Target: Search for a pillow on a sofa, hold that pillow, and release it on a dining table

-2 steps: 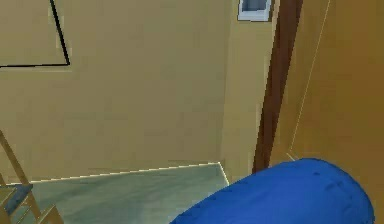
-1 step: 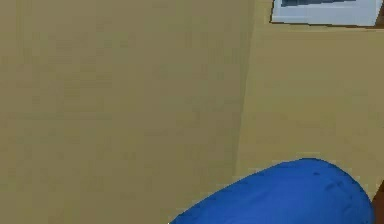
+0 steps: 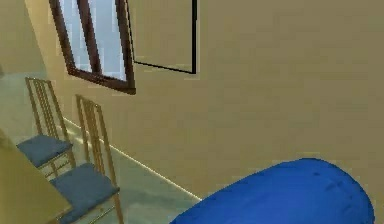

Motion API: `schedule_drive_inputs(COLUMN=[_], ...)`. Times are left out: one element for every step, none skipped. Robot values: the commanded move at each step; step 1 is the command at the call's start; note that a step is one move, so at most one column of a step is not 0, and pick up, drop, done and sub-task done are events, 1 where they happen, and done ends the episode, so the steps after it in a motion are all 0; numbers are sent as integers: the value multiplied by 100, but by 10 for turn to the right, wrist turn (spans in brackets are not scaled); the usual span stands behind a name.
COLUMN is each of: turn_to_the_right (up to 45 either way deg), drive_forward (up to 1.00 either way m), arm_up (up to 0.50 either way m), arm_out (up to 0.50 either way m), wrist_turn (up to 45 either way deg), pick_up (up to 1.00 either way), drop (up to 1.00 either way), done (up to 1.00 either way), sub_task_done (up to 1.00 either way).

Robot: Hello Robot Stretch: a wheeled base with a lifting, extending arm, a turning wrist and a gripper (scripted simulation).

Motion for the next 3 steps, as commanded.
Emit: schedule_drive_inputs(turn_to_the_right=[-120,0,450], drive_forward=[0,45,0], arm_up=[0,0,0], arm_out=[0,0,0], wrist_turn=[0,0,0], pick_up=[0,0,0], drop=[0,0,0], done=[0,0,0], sub_task_done=[0,0,0])
